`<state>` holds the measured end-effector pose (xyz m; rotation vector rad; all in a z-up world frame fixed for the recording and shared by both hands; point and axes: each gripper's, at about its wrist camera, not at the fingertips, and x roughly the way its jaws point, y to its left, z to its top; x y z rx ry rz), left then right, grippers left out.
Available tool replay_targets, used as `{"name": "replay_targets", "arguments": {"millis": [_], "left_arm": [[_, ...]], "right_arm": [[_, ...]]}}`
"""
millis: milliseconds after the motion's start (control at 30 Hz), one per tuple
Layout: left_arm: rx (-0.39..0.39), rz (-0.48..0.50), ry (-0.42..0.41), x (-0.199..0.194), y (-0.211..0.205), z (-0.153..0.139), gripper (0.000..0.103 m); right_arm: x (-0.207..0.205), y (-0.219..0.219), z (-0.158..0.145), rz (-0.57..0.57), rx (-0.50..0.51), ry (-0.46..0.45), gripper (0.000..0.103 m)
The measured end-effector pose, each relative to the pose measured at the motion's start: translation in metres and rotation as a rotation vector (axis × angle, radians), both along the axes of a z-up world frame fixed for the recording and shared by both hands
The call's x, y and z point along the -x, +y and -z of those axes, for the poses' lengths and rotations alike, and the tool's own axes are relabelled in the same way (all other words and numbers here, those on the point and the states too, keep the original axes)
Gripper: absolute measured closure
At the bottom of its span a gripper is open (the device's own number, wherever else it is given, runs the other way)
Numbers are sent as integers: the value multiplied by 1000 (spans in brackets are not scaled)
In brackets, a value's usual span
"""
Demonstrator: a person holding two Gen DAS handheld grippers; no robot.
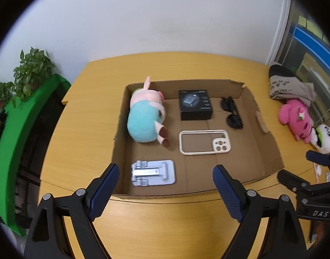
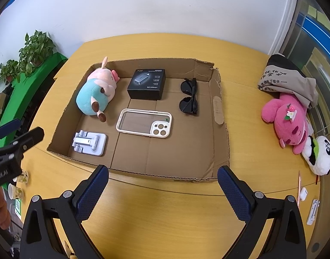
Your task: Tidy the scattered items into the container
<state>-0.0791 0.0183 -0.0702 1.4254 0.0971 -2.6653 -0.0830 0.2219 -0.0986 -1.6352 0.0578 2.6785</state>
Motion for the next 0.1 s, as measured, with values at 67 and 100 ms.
{"name": "replay_targets", "arguments": {"millis": [67, 100], "left_arm": [[-11, -20, -1, 0, -1, 1, 14], [-12, -25, -11, 1, -1, 2, 14]], "right_arm": [[-1, -1, -1, 1, 1, 2, 1], [-2, 0, -2, 2, 1, 2, 1]]}}
